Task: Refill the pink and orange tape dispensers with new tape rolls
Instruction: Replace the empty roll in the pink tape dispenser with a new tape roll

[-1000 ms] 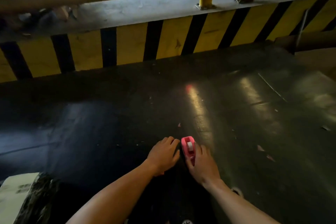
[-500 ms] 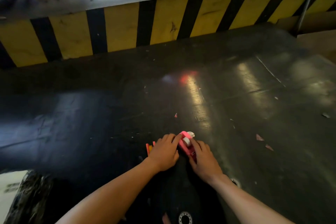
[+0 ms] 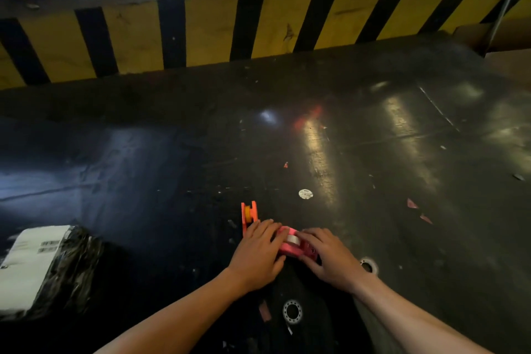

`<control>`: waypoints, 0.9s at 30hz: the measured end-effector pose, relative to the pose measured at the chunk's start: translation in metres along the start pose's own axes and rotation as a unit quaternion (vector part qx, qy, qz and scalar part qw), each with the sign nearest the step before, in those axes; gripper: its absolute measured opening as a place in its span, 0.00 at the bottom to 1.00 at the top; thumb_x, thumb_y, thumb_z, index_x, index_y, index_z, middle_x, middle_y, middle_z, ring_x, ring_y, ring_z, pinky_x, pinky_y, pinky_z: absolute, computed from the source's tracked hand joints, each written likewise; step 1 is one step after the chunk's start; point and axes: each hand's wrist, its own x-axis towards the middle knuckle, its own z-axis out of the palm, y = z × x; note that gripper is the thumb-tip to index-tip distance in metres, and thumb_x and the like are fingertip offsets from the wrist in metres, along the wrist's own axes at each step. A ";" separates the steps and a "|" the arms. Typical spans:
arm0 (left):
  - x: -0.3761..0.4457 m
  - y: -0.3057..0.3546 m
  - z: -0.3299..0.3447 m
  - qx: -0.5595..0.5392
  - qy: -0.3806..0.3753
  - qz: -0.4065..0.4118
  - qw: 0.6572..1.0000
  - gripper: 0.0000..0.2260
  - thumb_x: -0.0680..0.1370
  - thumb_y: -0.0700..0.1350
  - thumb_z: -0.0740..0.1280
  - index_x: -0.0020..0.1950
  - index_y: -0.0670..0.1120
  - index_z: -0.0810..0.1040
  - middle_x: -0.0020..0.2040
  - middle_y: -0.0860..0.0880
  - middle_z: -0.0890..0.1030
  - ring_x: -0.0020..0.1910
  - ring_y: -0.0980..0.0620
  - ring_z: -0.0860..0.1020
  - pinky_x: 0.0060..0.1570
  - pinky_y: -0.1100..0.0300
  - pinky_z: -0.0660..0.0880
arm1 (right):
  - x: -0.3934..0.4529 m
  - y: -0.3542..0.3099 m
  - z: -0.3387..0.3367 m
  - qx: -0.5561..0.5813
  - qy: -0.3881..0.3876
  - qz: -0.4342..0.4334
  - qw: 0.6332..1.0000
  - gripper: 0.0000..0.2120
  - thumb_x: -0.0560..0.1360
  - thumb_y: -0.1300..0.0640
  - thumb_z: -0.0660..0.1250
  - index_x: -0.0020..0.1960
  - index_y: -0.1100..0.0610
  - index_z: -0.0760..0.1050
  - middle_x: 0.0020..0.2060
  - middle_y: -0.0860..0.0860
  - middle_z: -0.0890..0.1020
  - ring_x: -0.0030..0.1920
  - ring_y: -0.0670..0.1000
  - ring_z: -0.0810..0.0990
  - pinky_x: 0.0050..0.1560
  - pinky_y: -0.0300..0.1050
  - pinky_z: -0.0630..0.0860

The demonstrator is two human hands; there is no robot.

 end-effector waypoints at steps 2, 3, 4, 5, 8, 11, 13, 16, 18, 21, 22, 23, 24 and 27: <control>0.000 -0.001 -0.001 0.000 -0.008 0.001 1.000 0.29 0.79 0.55 0.62 0.79 0.49 0.62 0.78 0.48 0.65 0.78 0.47 0.58 0.78 0.44 0.48 | 0.003 -0.009 0.004 -0.013 0.045 0.018 0.999 0.24 0.75 0.39 0.60 0.67 0.49 0.73 0.60 0.47 0.77 0.61 0.49 0.73 0.59 0.46 0.71; 0.001 -0.002 -0.003 -0.005 -0.008 -0.005 1.000 0.28 0.80 0.55 0.62 0.78 0.50 0.62 0.77 0.49 0.66 0.78 0.48 0.58 0.78 0.44 0.47 | 0.005 -0.013 0.005 -0.014 0.064 0.027 0.997 0.22 0.76 0.41 0.63 0.65 0.50 0.76 0.58 0.48 0.78 0.59 0.50 0.73 0.57 0.46 0.71; 0.003 -0.003 -0.005 -0.011 -0.007 -0.012 1.000 0.27 0.80 0.55 0.63 0.78 0.50 0.64 0.76 0.50 0.67 0.77 0.49 0.60 0.77 0.45 0.47 | 0.007 -0.016 0.006 -0.016 0.080 0.033 0.996 0.19 0.75 0.44 0.65 0.63 0.50 0.78 0.56 0.48 0.79 0.57 0.51 0.74 0.55 0.47 0.70; 0.005 -0.004 -0.008 -0.016 -0.009 -0.019 1.000 0.26 0.80 0.56 0.63 0.77 0.51 0.65 0.75 0.50 0.69 0.76 0.50 0.62 0.77 0.46 0.47 | 0.010 -0.019 0.007 -0.019 0.094 0.037 0.995 0.16 0.75 0.46 0.67 0.61 0.50 0.79 0.53 0.48 0.79 0.55 0.51 0.75 0.54 0.47 0.71; 0.008 -0.005 -0.012 -0.033 -0.020 -0.034 0.999 0.26 0.80 0.58 0.63 0.76 0.51 0.68 0.72 0.50 0.72 0.72 0.52 0.66 0.77 0.47 0.50 | 0.016 -0.027 0.005 -0.039 0.112 0.038 0.992 0.10 0.76 0.48 0.68 0.53 0.51 0.82 0.47 0.48 0.80 0.50 0.52 0.76 0.49 0.49 0.70; 0.008 -0.005 -0.011 -0.031 -0.015 -0.042 0.999 0.26 0.79 0.60 0.63 0.75 0.50 0.69 0.70 0.50 0.74 0.71 0.52 0.68 0.77 0.48 0.50 | 0.020 -0.030 0.005 -0.072 0.120 0.012 0.990 0.10 0.77 0.49 0.65 0.48 0.53 0.82 0.43 0.49 0.81 0.46 0.53 0.78 0.46 0.48 0.67; 0.009 -0.004 -0.010 -0.015 -0.005 -0.040 0.999 0.26 0.79 0.60 0.63 0.74 0.50 0.70 0.69 0.50 0.75 0.70 0.51 0.69 0.76 0.48 0.49 | 0.021 -0.029 0.005 -0.089 0.122 -0.011 0.988 0.09 0.78 0.51 0.65 0.47 0.54 0.81 0.42 0.51 0.81 0.44 0.54 0.79 0.45 0.49 0.69; 0.009 -0.001 -0.010 0.006 0.005 -0.033 0.999 0.26 0.79 0.60 0.63 0.73 0.48 0.71 0.66 0.49 0.76 0.69 0.50 0.70 0.76 0.47 0.47 | 0.018 -0.030 0.007 -0.092 0.141 -0.031 0.985 0.06 0.77 0.55 0.68 0.48 0.57 0.81 0.40 0.52 0.82 0.41 0.56 0.81 0.43 0.52 0.75; 0.009 0.000 -0.010 0.011 0.012 -0.031 0.999 0.26 0.79 0.59 0.62 0.73 0.48 0.72 0.65 0.48 0.77 0.69 0.49 0.70 0.76 0.46 0.44 | 0.017 -0.030 0.004 -0.051 0.155 -0.021 0.986 0.05 0.76 0.57 0.70 0.50 0.58 0.81 0.42 0.53 0.83 0.42 0.56 0.82 0.43 0.52 0.77; 0.007 0.001 -0.012 0.007 0.007 -0.037 0.999 0.26 0.79 0.60 0.62 0.74 0.48 0.71 0.68 0.48 0.76 0.72 0.49 0.67 0.77 0.45 0.44 | 0.017 -0.031 -0.005 0.055 0.139 0.031 0.988 0.08 0.76 0.53 0.69 0.52 0.57 0.81 0.45 0.50 0.82 0.44 0.50 0.81 0.49 0.47 0.75; 0.006 0.001 -0.013 0.001 0.010 -0.041 0.999 0.26 0.79 0.60 0.62 0.74 0.49 0.71 0.69 0.49 0.75 0.73 0.49 0.66 0.78 0.44 0.45 | 0.016 -0.033 -0.009 0.098 0.141 0.056 0.984 0.09 0.76 0.50 0.70 0.51 0.55 0.81 0.44 0.48 0.82 0.43 0.47 0.80 0.49 0.44 0.74; 0.005 0.003 -0.013 -0.009 0.022 -0.046 0.999 0.26 0.79 0.60 0.63 0.74 0.49 0.71 0.69 0.49 0.75 0.73 0.49 0.66 0.78 0.44 0.48 | 0.013 -0.037 -0.011 0.145 0.151 0.083 0.974 0.09 0.74 0.48 0.71 0.49 0.53 0.81 0.43 0.47 0.82 0.42 0.45 0.79 0.48 0.40 0.73; 0.003 0.005 -0.012 -0.029 0.046 -0.049 0.997 0.25 0.78 0.59 0.64 0.73 0.50 0.71 0.68 0.50 0.75 0.73 0.50 0.67 0.77 0.46 0.52 | 0.009 -0.041 -0.014 0.201 0.162 0.111 0.960 0.10 0.73 0.46 0.72 0.47 0.52 0.81 0.42 0.45 0.82 0.42 0.43 0.79 0.45 0.36 0.73; -0.007 0.018 -0.012 -0.164 0.126 -0.062 0.976 0.22 0.78 0.56 0.66 0.71 0.53 0.71 0.64 0.53 0.75 0.64 0.57 0.72 0.66 0.58 0.71 | -0.005 -0.055 -0.018 0.385 0.150 0.181 0.892 0.14 0.67 0.43 0.74 0.46 0.52 0.83 0.41 0.49 0.86 0.43 0.44 0.83 0.45 0.35 0.77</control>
